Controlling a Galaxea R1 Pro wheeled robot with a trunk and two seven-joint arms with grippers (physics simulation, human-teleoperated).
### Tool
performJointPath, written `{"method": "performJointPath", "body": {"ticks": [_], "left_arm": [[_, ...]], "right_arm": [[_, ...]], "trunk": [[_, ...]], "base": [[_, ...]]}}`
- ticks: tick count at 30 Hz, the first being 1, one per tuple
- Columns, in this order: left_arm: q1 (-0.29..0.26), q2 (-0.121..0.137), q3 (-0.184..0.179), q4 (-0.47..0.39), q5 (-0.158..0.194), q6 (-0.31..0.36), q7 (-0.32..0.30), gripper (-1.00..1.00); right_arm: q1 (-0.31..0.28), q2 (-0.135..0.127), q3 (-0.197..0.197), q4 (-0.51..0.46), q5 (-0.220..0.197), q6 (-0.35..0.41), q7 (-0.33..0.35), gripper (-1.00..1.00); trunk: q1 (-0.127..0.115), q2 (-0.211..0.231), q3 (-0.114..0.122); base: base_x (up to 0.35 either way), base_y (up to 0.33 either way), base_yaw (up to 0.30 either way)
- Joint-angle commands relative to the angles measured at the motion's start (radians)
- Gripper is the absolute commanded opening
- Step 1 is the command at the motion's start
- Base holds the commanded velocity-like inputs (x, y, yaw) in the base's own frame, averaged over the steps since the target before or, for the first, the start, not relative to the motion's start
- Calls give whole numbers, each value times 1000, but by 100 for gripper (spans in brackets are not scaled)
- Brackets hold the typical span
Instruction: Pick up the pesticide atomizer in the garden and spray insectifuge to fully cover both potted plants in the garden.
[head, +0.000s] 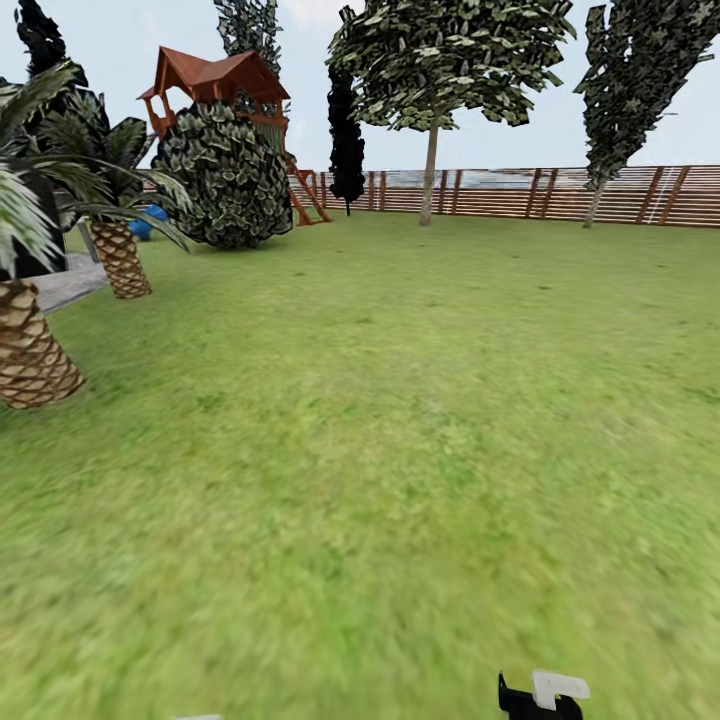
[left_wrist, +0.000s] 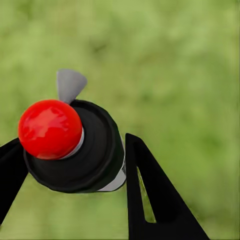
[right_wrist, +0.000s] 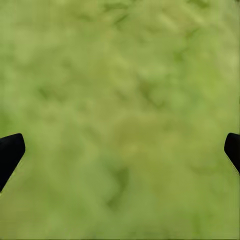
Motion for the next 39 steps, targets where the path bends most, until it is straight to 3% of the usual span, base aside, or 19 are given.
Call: {"method": "performJointPath", "body": {"ticks": [1,39], "left_arm": [[0,0,-8,0,5,-2,5,-100],[0,0,-9,0,5,-2,5,-100]], "right_arm": [[-1,0,-7,1,0,-4,3,100],[-1,0,-7,0,0,-4,3,100]], "trunk": [[0,0,-1],[0,0,-1]], "base": [[337,0,0],[337,0,0]]}}
